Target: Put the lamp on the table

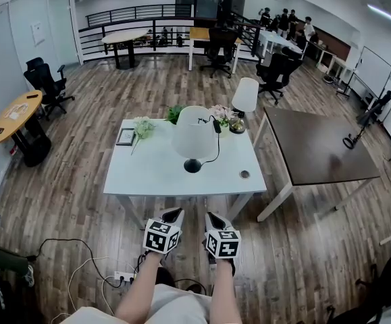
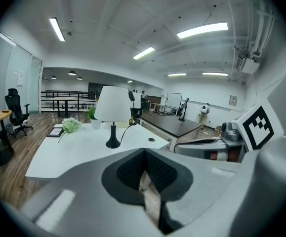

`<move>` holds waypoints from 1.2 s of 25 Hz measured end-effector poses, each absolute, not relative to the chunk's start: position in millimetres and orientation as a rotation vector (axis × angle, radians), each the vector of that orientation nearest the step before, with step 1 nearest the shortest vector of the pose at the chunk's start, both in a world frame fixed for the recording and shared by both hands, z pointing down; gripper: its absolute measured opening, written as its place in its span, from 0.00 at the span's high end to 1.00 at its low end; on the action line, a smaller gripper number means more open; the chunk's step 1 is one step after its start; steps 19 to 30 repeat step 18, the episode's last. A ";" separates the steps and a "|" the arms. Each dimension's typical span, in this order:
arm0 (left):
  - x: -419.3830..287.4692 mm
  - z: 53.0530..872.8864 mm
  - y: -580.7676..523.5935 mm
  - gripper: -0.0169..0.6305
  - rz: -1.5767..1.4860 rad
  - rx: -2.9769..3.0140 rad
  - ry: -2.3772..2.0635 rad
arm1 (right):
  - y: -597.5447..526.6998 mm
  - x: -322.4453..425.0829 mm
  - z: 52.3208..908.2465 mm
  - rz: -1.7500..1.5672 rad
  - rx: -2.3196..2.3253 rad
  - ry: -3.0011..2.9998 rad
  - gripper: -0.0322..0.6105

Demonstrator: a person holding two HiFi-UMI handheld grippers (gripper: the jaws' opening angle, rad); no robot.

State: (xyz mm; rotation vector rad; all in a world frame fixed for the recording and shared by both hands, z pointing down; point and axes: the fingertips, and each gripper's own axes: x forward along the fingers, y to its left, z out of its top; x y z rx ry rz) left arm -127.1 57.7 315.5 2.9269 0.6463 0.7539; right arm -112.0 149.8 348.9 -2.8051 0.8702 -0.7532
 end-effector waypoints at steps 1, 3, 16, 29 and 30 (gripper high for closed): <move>-127.5 315.1 57.8 0.97 0.752 2.928 0.647 | 150.0 -112.2 348.8 -0.752 -2.806 0.869 0.91; -128.8 313.2 57.7 0.97 0.745 2.930 0.646 | 150.0 -113.2 347.5 -0.747 -2.810 0.867 0.91; -137.3 296.6 63.5 0.97 0.676 2.962 0.666 | 154.7 -122.4 325.8 -0.651 -2.849 0.857 0.91; -132.7 297.5 61.2 0.97 0.651 2.973 0.663 | 153.7 -117.9 326.3 -0.625 -2.848 0.857 0.91; -132.7 297.5 61.2 0.97 0.651 2.973 0.663 | 153.7 -117.9 326.3 -0.625 -2.848 0.857 0.91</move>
